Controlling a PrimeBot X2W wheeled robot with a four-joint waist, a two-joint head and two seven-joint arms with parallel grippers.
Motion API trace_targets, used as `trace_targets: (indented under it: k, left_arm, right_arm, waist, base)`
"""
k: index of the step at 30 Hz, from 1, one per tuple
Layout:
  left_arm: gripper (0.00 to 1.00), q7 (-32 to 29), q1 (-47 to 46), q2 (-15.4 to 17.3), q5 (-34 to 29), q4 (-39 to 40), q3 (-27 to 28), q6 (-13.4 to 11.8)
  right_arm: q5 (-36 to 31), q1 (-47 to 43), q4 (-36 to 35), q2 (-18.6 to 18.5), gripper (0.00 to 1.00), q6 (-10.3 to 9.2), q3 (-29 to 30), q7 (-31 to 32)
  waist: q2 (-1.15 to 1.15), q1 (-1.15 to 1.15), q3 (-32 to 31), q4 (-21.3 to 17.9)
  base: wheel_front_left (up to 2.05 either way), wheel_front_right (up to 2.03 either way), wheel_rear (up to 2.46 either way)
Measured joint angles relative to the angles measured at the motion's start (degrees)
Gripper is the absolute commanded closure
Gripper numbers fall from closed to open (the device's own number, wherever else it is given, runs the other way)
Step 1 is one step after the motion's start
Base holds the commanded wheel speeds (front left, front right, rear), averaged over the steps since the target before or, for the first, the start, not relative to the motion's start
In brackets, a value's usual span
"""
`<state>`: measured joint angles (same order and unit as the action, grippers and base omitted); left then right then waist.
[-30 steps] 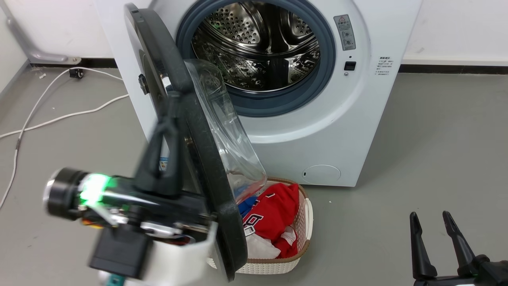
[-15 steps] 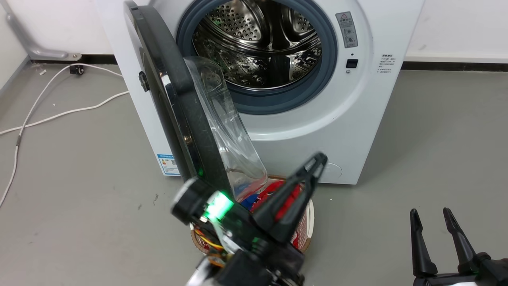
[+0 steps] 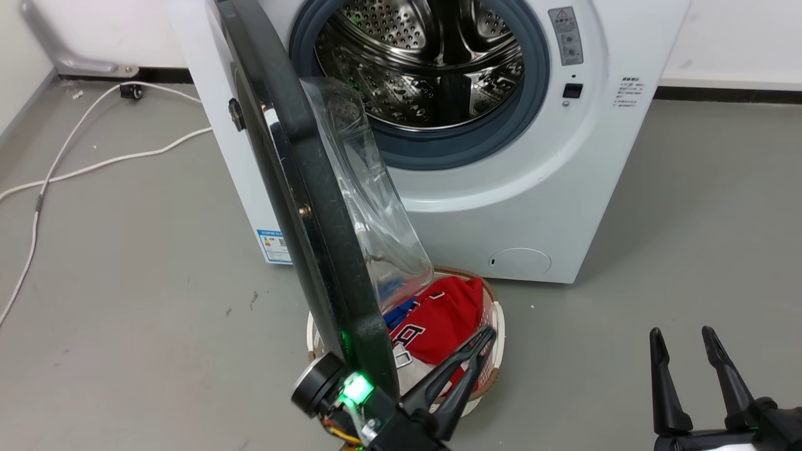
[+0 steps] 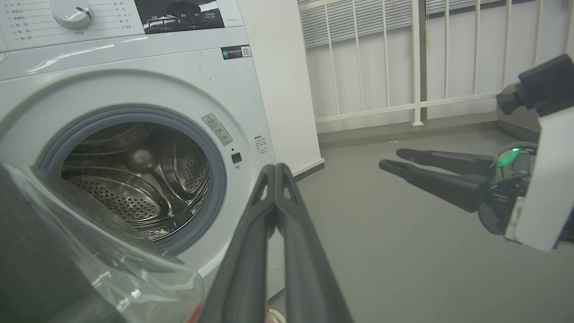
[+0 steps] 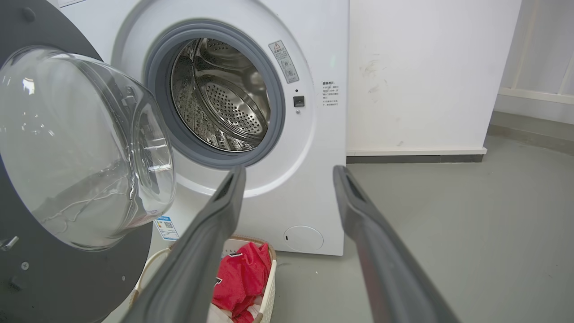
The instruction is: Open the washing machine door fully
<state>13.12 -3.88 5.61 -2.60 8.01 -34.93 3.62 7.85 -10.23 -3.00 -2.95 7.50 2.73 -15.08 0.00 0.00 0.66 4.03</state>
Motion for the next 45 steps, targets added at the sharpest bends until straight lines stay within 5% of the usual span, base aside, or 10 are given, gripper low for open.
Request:
trace_targets:
  k: [14, 30, 40, 45]
  left_arm:
    - [1.00, 1.3, 1.6, 0.8, 3.3, -10.8, 3.8, -3.2]
    - [1.00, 2.2, 4.9, 1.9, 6.0, -10.5, 8.2, -7.4]
    - [1.00, 1.9, 5.8, 6.7, 9.4, -9.1, 19.8, -12.7]
    - [1.00, 1.9, 5.8, 8.1, 11.2, -8.6, 24.4, -13.5]
  right_arm:
    - [-0.4, 0.9, -0.1, 0.0, 0.00, 0.00, 0.0, 0.0]
    - [-0.3, 0.8, -0.1, 0.0, 0.00, 0.00, -0.8, 0.0]
    - [-0.8, 0.9, -0.3, 0.0, 0.00, 0.00, -0.5, 0.0]
    - [-1.3, 1.7, -0.5, 0.0, 0.00, 0.00, -0.3, 0.0]
  waist:
    - [0.00, 0.00, 2.4, 1.7]
    - [0.00, 0.00, 3.8, 8.9]
    - [0.00, 0.01, 5.9, 12.2]
    - [0.00, 0.01, 7.3, 12.4]
  base:
    - [0.00, 0.00, 0.00]
    - [0.00, 0.00, 0.00]
    - [0.00, 0.00, 0.00]
    - [0.00, 0.00, 0.00]
